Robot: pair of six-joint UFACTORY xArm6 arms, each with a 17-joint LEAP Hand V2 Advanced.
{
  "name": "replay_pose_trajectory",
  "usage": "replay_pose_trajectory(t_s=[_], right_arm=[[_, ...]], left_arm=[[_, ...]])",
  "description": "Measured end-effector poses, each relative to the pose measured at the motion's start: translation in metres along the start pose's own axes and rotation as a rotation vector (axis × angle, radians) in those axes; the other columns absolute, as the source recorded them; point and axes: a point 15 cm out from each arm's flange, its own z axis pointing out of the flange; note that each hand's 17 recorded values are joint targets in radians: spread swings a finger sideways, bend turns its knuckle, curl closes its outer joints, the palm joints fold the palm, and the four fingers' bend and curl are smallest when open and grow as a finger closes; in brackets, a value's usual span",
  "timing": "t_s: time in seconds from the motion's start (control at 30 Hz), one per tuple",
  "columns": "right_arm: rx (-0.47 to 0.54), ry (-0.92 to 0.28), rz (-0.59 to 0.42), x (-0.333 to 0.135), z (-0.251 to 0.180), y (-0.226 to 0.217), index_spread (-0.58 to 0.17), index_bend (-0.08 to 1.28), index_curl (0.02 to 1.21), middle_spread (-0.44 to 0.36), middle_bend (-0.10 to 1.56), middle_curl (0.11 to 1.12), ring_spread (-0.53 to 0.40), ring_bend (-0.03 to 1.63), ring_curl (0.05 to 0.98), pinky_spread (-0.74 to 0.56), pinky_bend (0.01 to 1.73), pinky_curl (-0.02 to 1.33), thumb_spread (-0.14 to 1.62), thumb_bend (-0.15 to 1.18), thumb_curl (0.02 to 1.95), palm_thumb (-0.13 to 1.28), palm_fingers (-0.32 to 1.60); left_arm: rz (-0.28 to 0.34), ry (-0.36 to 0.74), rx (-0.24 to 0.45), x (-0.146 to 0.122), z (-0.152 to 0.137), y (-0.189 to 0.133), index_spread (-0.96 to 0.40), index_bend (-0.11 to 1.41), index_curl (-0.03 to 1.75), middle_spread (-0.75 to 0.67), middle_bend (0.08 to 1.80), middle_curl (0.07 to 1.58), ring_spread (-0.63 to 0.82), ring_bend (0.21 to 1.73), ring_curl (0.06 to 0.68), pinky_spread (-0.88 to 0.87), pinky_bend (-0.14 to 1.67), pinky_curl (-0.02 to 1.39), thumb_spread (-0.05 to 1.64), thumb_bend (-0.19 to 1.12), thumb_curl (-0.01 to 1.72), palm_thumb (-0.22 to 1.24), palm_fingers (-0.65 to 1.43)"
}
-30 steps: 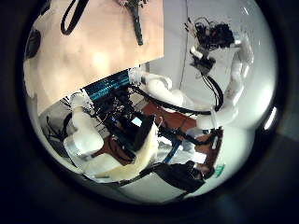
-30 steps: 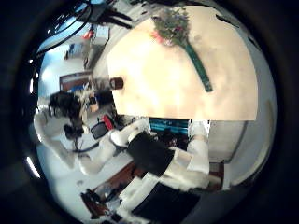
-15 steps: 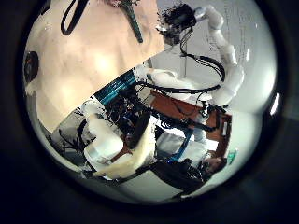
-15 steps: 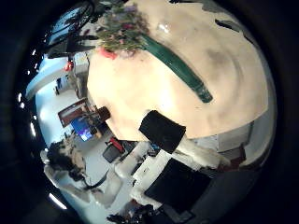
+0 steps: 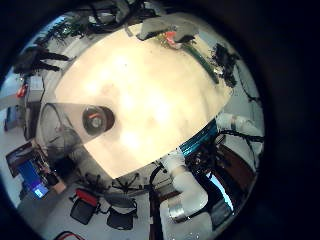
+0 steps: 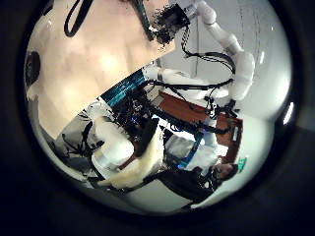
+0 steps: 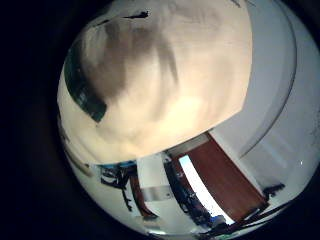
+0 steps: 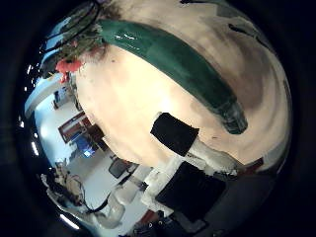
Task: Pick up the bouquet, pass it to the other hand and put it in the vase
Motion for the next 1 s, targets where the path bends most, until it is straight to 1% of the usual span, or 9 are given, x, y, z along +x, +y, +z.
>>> replay_pose_trajectory(t_s=[0.5, 0.67, 0.77, 0.93, 0.97, 1.0], right_arm=[[-0.026, 0.027, -0.017, -0.009, 0.017, -0.003, -0.203, 0.19, 0.40, -0.027, 0.52, 0.49, -0.145, 0.95, 0.318, 0.02, 0.73, 0.07, 1.08, -0.02, 0.36, 0.44, 0.51], [0.005, 0.041, -0.024, -0.015, 0.018, -0.012, -0.208, 0.20, 0.41, -0.049, 0.55, 0.51, -0.171, 0.98, 0.329, 0.00, 0.74, 0.04, 1.07, -0.02, 0.37, 0.48, 0.55], [0.008, 0.075, -0.024, -0.011, 0.018, -0.012, -0.222, 0.19, 0.42, -0.065, 0.57, 0.52, -0.192, 1.01, 0.340, -0.04, 0.76, 0.03, 1.06, -0.01, 0.38, 0.52, 0.60], [0.009, 0.133, -0.013, -0.003, 0.020, -0.013, -0.277, 0.19, 0.44, -0.130, 0.61, 0.56, -0.246, 1.07, 0.373, -0.21, 0.90, 0.04, 1.04, -0.01, 0.40, 0.62, 0.74], [0.010, 0.138, -0.013, -0.003, 0.020, -0.014, -0.277, 0.19, 0.44, -0.130, 0.61, 0.56, -0.246, 1.07, 0.373, -0.21, 0.90, 0.04, 1.04, -0.01, 0.40, 0.62, 0.74], [0.010, 0.140, -0.011, -0.003, 0.020, -0.014, -0.298, 0.19, 0.45, -0.146, 0.62, 0.57, -0.260, 1.08, 0.382, -0.27, 0.95, 0.05, 1.04, -0.01, 0.41, 0.64, 0.79]], left_arm=[[-0.005, 0.011, -0.011, -0.001, 0.003, -0.003, 0.00, 0.20, 0.41, 0.35, 0.17, 0.27, 0.57, 0.38, 0.218, 0.66, 0.28, 0.17, 1.15, -0.02, 0.29, 0.25, 0.11], [-0.008, 0.009, -0.007, 0.000, 0.001, -0.002, 0.00, 0.20, 0.41, 0.35, 0.17, 0.26, 0.57, 0.38, 0.219, 0.66, 0.28, 0.17, 1.15, -0.02, 0.28, 0.26, 0.11], [-0.009, 0.008, -0.008, 0.000, 0.001, -0.002, 0.00, 0.20, 0.41, 0.35, 0.17, 0.26, 0.57, 0.38, 0.219, 0.66, 0.28, 0.17, 1.15, -0.02, 0.28, 0.26, 0.11], [-0.011, 0.009, -0.009, 0.001, 0.001, -0.001, 0.00, 0.20, 0.41, 0.35, 0.17, 0.26, 0.57, 0.38, 0.220, 0.66, 0.28, 0.18, 1.15, -0.02, 0.28, 0.26, 0.11], [-0.011, 0.010, -0.012, 0.001, 0.001, -0.001, 0.00, 0.20, 0.41, 0.35, 0.17, 0.26, 0.57, 0.38, 0.220, 0.66, 0.28, 0.18, 1.15, -0.02, 0.28, 0.26, 0.11], [-0.012, 0.012, -0.013, 0.001, 0.001, 0.000, 0.00, 0.20, 0.41, 0.35, 0.17, 0.26, 0.57, 0.38, 0.220, 0.66, 0.28, 0.18, 1.15, -0.02, 0.28, 0.26, 0.11]])
